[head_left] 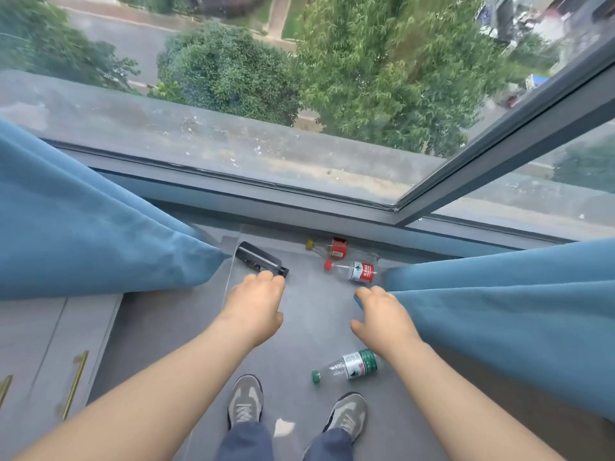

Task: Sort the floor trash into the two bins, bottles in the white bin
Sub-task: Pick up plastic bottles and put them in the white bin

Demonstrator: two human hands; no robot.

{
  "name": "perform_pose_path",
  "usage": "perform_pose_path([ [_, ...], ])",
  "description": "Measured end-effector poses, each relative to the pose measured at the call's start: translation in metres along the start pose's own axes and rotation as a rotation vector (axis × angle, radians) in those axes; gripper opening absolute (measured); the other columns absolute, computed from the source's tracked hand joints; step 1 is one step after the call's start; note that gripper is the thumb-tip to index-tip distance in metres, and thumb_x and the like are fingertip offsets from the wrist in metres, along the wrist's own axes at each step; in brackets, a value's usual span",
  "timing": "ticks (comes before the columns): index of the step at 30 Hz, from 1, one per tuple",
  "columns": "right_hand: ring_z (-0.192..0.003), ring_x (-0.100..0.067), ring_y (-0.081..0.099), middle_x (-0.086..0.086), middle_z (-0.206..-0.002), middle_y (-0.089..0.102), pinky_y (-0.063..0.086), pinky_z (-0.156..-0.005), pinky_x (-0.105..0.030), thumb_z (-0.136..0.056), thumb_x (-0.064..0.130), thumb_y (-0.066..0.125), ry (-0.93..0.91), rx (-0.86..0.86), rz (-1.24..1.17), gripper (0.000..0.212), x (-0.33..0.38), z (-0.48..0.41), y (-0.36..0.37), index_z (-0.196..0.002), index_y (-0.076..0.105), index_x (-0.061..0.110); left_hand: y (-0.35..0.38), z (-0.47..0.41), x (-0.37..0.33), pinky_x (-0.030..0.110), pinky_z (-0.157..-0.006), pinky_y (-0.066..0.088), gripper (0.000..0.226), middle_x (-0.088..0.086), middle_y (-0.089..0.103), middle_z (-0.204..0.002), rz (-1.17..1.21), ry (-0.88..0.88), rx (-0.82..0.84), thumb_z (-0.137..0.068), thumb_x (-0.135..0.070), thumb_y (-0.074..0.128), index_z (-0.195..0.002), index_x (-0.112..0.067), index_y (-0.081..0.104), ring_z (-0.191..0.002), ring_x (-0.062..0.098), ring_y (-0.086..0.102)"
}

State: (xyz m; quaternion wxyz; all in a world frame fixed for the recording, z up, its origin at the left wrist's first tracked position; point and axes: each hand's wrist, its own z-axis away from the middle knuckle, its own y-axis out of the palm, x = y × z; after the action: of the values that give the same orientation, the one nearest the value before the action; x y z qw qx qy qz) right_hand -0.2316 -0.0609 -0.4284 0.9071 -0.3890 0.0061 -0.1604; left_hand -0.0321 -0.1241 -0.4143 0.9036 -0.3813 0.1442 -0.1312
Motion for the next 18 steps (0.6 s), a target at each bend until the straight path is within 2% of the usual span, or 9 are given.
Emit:
perform_pose_path([
  [6, -0.115, -0.029, 0.048, -0.009, -0.125, 0.049, 0.044, -0.094, -0.035, -0.087, 0.019, 0.056, 0.011, 0.014, 0.009, 0.043, -0.006, -0.080, 0.066, -0.129, 0.047, 0.012, 0.072, -0.070, 0.020, 0.033, -0.086, 0.040, 0.025, 0.006, 0.044, -0.118, -0.036, 0.018, 0.025, -0.090, -0.025, 0.052, -0.108, -0.013, 0.042, -0.112, 0.027, 0.043],
  [12, -0.118, -0.030, 0.046, -0.009, -0.125, 0.047, 0.041, -0.093, -0.035, -0.088, 0.022, 0.057, 0.019, 0.031, 0.110, 0.041, -0.024, -0.157, 0.111, -0.126, 0.045, 0.011, 0.134, -0.142, 0.042, 0.029, -0.081, 0.034, 0.028, 0.004, 0.042, -0.118, -0.092, 0.027, 0.012, -0.088, -0.025, 0.054, -0.111, -0.014, 0.040, -0.112, 0.025, 0.042],
  [15, -0.121, -0.029, 0.043, -0.009, -0.128, 0.045, 0.040, -0.095, -0.037, -0.087, 0.022, 0.058, 0.047, 0.010, 0.105, 0.045, -0.035, -0.189, 0.130, -0.129, 0.044, 0.012, 0.157, -0.176, 0.053, 0.031, -0.086, 0.038, 0.034, 0.005, 0.042, -0.120, -0.111, 0.015, -0.013, -0.086, -0.024, 0.056, -0.115, -0.014, 0.041, -0.113, 0.026, 0.042],
  [18, -0.125, -0.029, 0.039, -0.009, -0.133, 0.041, 0.040, -0.098, -0.038, -0.086, 0.021, 0.060, 0.076, -0.014, 0.088, 0.054, -0.047, -0.215, 0.150, -0.136, 0.040, 0.014, 0.177, -0.206, 0.062, 0.034, -0.095, 0.037, 0.049, 0.005, 0.039, -0.128, -0.133, 0.004, -0.014, -0.084, -0.025, 0.060, -0.127, -0.014, 0.038, -0.120, 0.027, 0.040],
])
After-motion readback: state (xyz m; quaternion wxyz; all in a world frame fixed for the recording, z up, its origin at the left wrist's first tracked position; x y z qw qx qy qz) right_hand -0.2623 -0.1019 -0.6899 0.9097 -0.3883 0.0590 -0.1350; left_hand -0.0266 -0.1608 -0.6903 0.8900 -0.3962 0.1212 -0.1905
